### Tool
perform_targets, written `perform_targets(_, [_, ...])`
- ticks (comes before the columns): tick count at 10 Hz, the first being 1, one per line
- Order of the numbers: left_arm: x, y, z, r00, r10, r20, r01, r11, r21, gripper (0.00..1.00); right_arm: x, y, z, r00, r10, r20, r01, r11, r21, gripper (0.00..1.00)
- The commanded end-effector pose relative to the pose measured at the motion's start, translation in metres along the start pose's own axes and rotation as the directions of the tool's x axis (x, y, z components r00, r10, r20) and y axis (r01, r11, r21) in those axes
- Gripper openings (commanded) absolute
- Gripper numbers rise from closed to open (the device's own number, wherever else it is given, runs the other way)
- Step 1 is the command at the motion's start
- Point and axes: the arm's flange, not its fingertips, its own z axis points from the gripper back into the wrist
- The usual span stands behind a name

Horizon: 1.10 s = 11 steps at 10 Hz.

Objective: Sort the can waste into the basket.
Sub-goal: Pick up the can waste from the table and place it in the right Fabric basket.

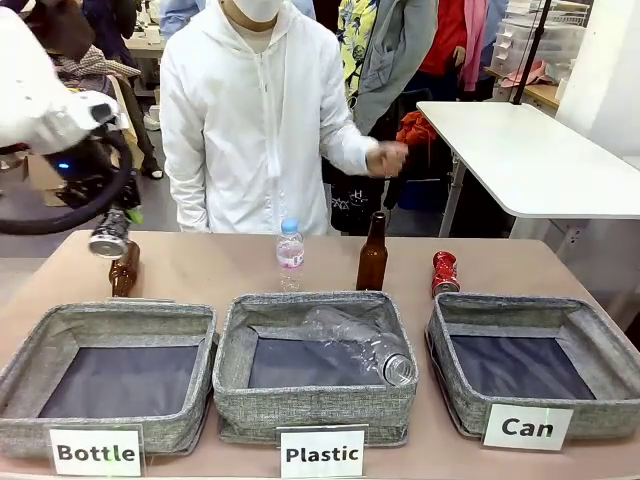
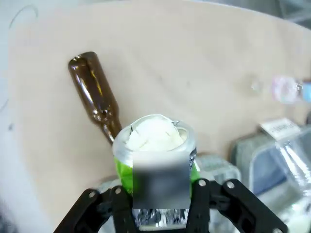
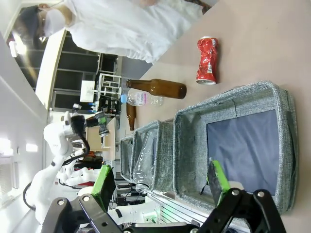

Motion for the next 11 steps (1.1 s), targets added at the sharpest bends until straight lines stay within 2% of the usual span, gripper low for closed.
perform_targets(1, [-0.047,0.014,0.015,0.976,-0.217,-0.012,0.214,0.967,-0.136,0.0,0.003,0.001,0.001,1.0,0.01,0.015,-0.011,1.0,0.021,1.0])
perform_targets(3, [-0.09,0.023,0.024,0.901,-0.435,0.0,0.426,0.884,-0.192,0.0,0.003,0.001,0.001,1.0,0.01,0.015,-0.011,1.0,0.021,1.0])
perform_targets(6, [-0.144,0.034,0.014,0.769,-0.632,0.095,0.636,0.742,-0.213,0.0,0.003,0.001,0.001,1.0,0.01,0.015,-0.011,1.0,0.021,1.0])
perform_targets(7, [-0.15,0.038,0.01,0.778,-0.621,0.101,0.626,0.75,-0.211,0.0,0.003,0.001,0.001,1.0,0.01,0.015,-0.011,1.0,0.021,1.0])
perform_targets(8, [-0.144,0.043,0.005,0.814,-0.579,0.052,0.573,0.782,-0.245,0.0,0.003,0.001,0.001,1.0,0.01,0.015,-0.011,1.0,0.021,1.0])
perform_targets(9, [-0.144,0.031,0.011,0.784,-0.618,0.054,0.614,0.761,-0.21,0.0,0.003,0.001,0.001,1.0,0.01,0.015,-0.011,1.0,0.021,1.0])
perform_targets(11, [-0.144,0.031,0.011,0.784,-0.618,0.054,0.614,0.761,-0.21,0.0,0.003,0.001,0.001,1.0,0.01,0.015,-0.011,1.0,0.021,1.0])
